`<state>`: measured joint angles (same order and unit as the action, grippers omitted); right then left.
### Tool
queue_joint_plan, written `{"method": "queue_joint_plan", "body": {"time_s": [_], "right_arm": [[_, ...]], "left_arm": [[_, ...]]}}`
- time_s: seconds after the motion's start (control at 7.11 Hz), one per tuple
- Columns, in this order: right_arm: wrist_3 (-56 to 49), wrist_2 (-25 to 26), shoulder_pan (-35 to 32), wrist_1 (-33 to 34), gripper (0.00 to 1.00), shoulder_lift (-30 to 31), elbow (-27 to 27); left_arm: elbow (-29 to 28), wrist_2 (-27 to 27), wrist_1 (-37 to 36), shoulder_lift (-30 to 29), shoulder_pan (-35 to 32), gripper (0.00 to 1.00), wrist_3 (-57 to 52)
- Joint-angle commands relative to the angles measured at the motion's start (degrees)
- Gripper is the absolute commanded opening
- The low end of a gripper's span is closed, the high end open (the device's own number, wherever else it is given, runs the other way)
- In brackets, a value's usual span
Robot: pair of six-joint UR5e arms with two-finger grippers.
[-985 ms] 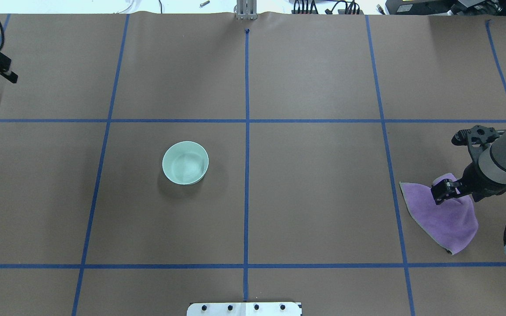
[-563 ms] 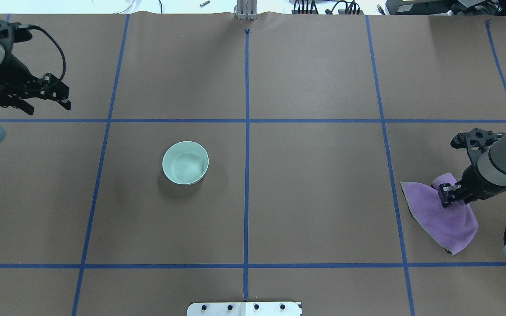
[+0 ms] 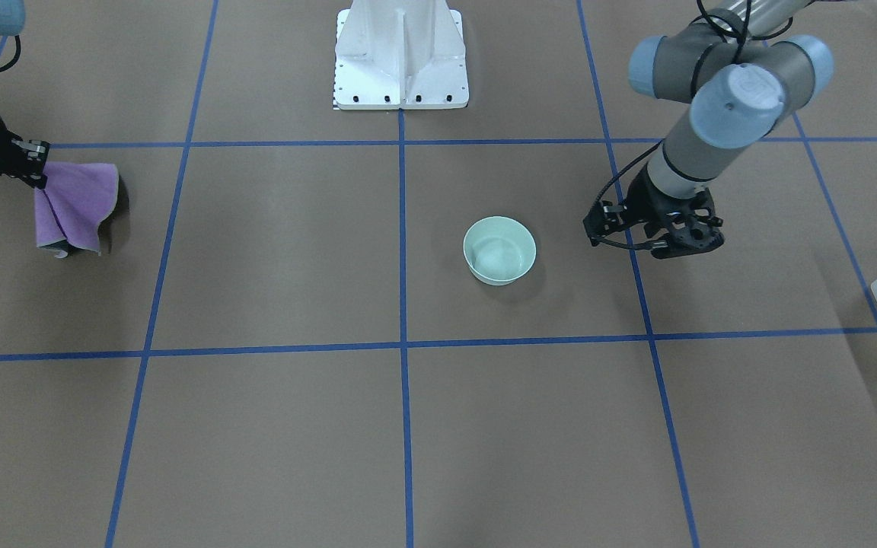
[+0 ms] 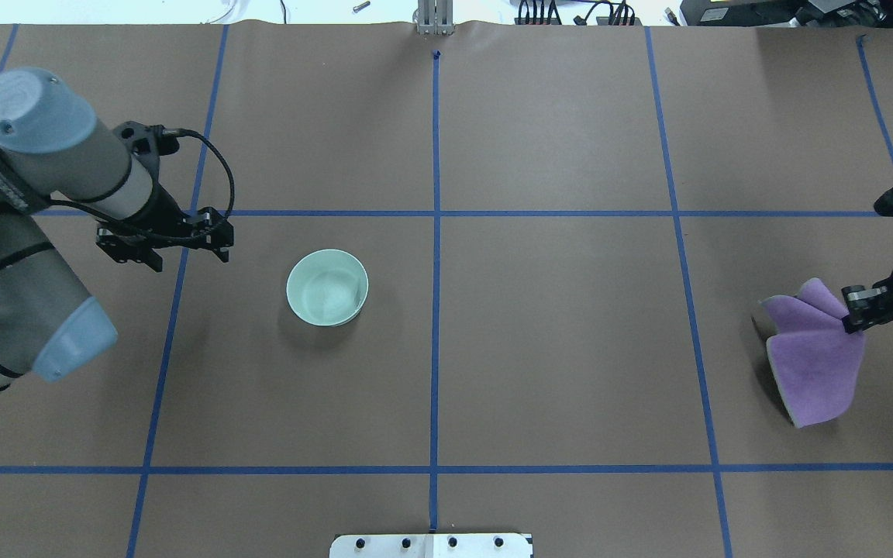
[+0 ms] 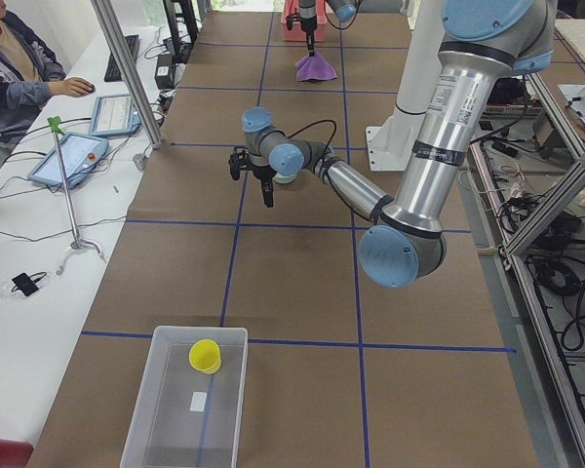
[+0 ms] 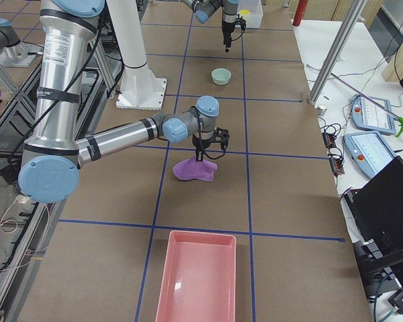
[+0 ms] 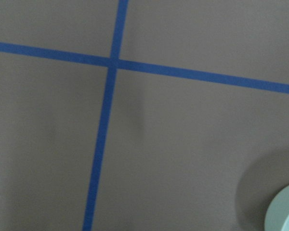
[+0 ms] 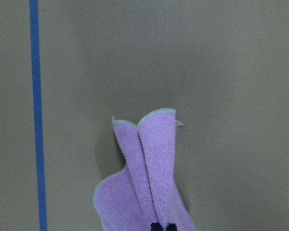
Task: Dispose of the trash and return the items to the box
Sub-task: 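Lift the cloth with the right gripper while the left reaches toward the bowl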
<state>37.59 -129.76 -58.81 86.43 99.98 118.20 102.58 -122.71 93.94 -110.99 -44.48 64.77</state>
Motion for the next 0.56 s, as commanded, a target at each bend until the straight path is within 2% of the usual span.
{"method": "queue_joint_plan", "body": {"time_s": [0.0,0.14,0.28,0.42], "right_arm": [[-26.71,-0.06,-14.87,23.9,0.0,-4.75,3.43],[-39.91,3.51,-22.16,38.93,0.0,-12.28,3.18],[-52.05,9.12,-28.93,46.82,0.0,-18.19,-0.21],[-60.44,10.05,-34.22,46.99,0.0,-19.72,-5.73]], "left_arm": [[-2.19,2.56,-0.16,-4.66,4.22,0.97,5.62],[-3.69,3.09,0.01,-5.72,5.53,0.96,7.2],[-4.92,4.57,0.1,-6.51,6.32,0.95,7.47],[-6.07,4.67,0.36,-7.04,6.77,0.95,7.91]]}}
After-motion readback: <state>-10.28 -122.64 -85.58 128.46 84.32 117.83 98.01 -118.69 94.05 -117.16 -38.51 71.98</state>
